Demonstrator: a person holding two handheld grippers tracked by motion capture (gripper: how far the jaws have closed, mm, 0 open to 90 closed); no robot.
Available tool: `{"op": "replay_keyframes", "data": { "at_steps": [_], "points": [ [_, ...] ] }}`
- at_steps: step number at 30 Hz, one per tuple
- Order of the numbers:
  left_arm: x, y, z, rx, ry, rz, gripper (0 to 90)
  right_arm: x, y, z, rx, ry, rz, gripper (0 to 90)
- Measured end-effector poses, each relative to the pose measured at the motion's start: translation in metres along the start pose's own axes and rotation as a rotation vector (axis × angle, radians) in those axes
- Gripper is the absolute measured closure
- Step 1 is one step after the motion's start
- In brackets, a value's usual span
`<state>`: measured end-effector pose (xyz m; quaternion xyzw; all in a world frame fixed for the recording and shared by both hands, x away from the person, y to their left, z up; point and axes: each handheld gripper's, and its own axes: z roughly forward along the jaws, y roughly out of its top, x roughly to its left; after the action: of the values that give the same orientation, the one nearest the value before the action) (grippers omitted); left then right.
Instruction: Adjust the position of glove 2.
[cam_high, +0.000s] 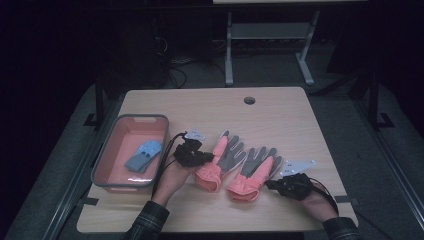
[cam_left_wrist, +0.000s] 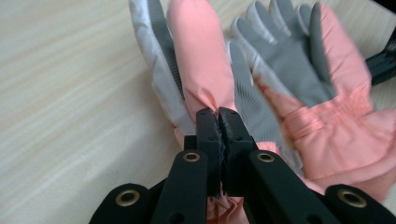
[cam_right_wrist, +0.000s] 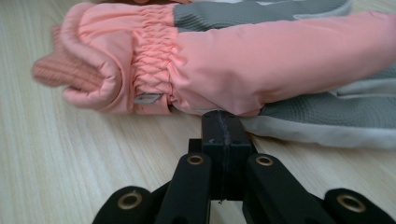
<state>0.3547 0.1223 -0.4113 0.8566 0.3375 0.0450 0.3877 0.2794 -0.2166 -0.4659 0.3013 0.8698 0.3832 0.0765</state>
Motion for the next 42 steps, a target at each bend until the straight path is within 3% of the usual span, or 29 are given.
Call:
{"op": "replay_keyframes", "data": {
  "at_steps": [8, 11, 17, 22, 28, 31, 36, 42],
  "points": [
    [-0.001, 0.025, -0.003, -0.034, 0.057, 0.065, 88.8, 0.003, 0.006, 0.006, 0.005, 0.007, 0.005, 90.0],
    [-0.002, 0.033, 0.001, -0.045, 0.052, 0.069, 89.0, 0.001, 0.005, 0.005, 0.008, 0.0, 0.008, 90.0],
    [-0.01, 0.043, 0.007, -0.048, 0.043, 0.116, 89.1, -0.006, 0.003, 0.003, 0.01, -0.029, 0.034, 90.0],
    [-0.025, 0.044, 0.01, -0.052, 0.014, 0.164, 89.1, -0.007, 0.004, 0.003, 0.015, -0.029, 0.049, 90.0],
    [-0.041, 0.045, 0.013, -0.068, -0.039, 0.181, 89.1, -0.005, 0.008, 0.007, 0.009, -0.017, 0.041, 90.0],
    [-0.05, 0.046, 0.015, -0.054, -0.051, 0.229, 89.0, -0.003, 0.012, 0.012, 0.009, -0.009, 0.038, 90.0],
    [-0.057, 0.047, 0.019, -0.041, -0.103, 0.265, 88.8, -0.002, 0.016, 0.015, 0.011, -0.008, 0.048, 90.0],
    [-0.062, 0.047, 0.026, -0.046, -0.182, 0.244, 87.8, -0.001, 0.018, 0.018, 0.019, -0.003, 0.045, 90.0]
  ]
}}
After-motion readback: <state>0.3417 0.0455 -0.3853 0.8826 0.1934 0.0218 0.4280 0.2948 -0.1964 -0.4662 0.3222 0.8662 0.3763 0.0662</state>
